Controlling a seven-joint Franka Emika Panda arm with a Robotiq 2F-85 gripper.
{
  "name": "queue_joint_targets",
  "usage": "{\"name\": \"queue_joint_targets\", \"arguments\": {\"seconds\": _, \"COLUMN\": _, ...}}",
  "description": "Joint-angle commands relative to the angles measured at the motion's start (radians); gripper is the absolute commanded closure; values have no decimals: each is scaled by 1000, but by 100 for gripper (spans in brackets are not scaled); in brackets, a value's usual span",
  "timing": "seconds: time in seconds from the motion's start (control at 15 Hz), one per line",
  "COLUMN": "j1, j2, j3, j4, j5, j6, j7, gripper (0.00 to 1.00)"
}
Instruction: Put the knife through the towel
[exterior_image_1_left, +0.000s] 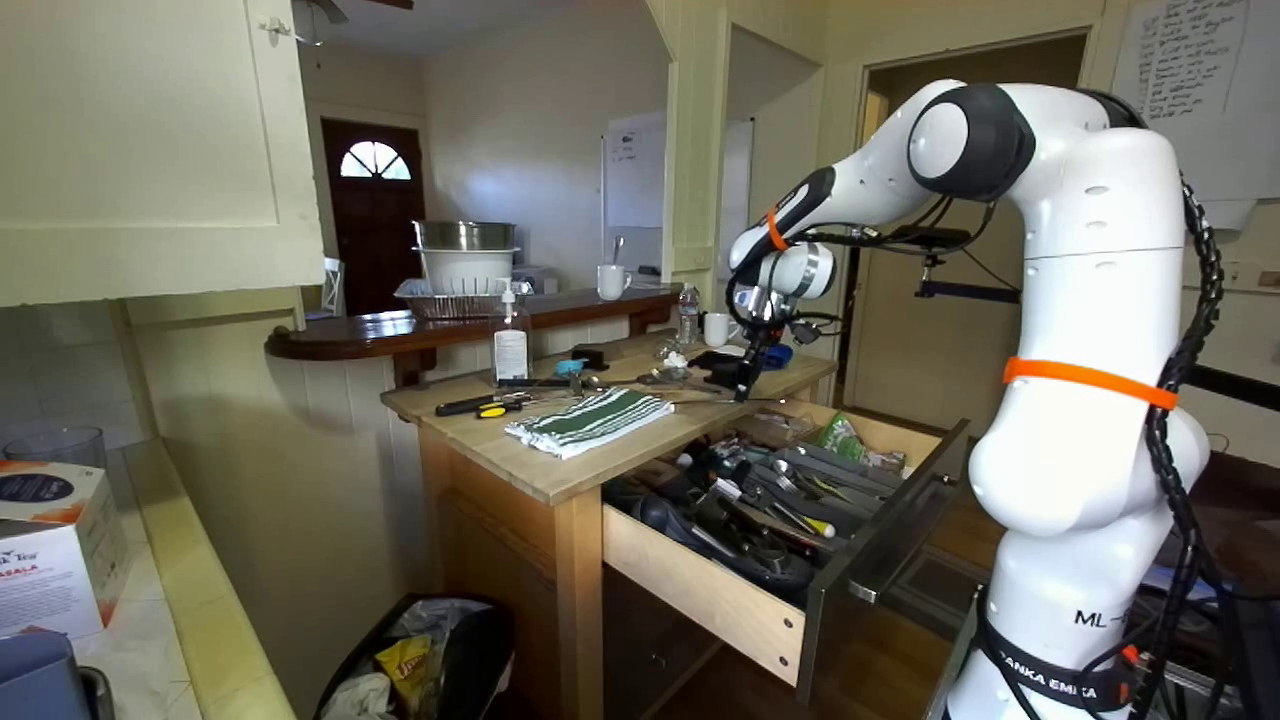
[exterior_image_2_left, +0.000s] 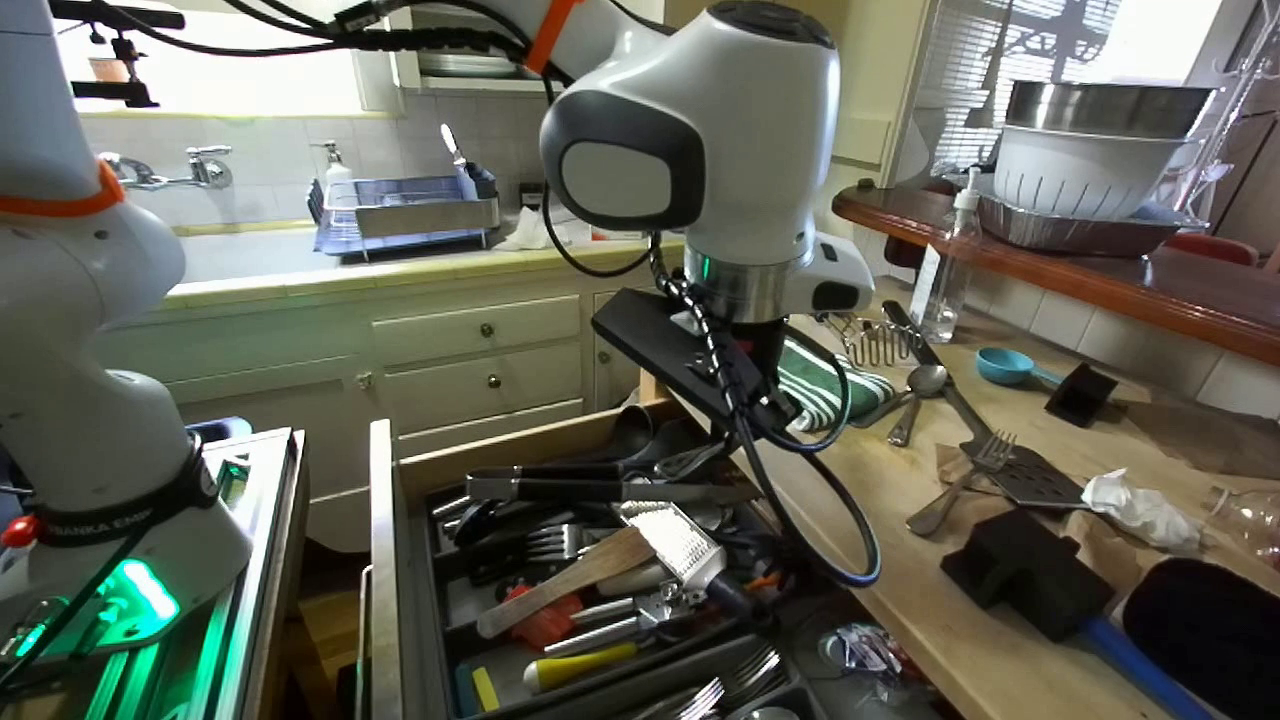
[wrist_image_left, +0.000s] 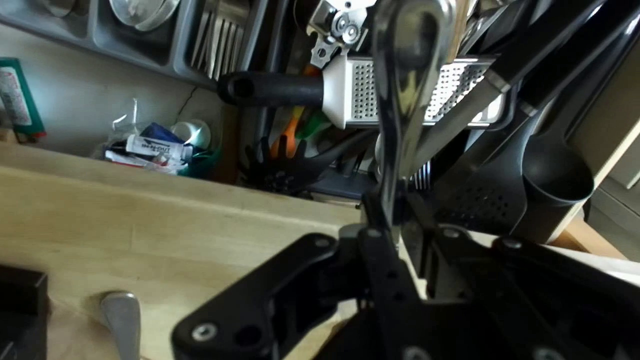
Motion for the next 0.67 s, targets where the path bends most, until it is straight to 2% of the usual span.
{"name": "queue_joint_targets", "arguments": {"seconds": 0.0, "j1": 50, "j2": -19, "j3": -24, "j4": -65, "j5": -2, "j6": 57, "j7": -3, "gripper": 96}}
{"name": "queue_joint_targets", "arguments": {"seconds": 0.33, "j1": 76, "j2": -15, "j3": -26, "j4": -99, "j5": 8, "j6": 135, "j7": 14, "gripper": 96}}
{"name": "queue_joint_targets", "arguments": {"seconds": 0.6, "j1": 77, "j2": -26, "j3": -16, "j4": -107, "j5": 58, "j6": 126, "j7": -18, "gripper": 96}}
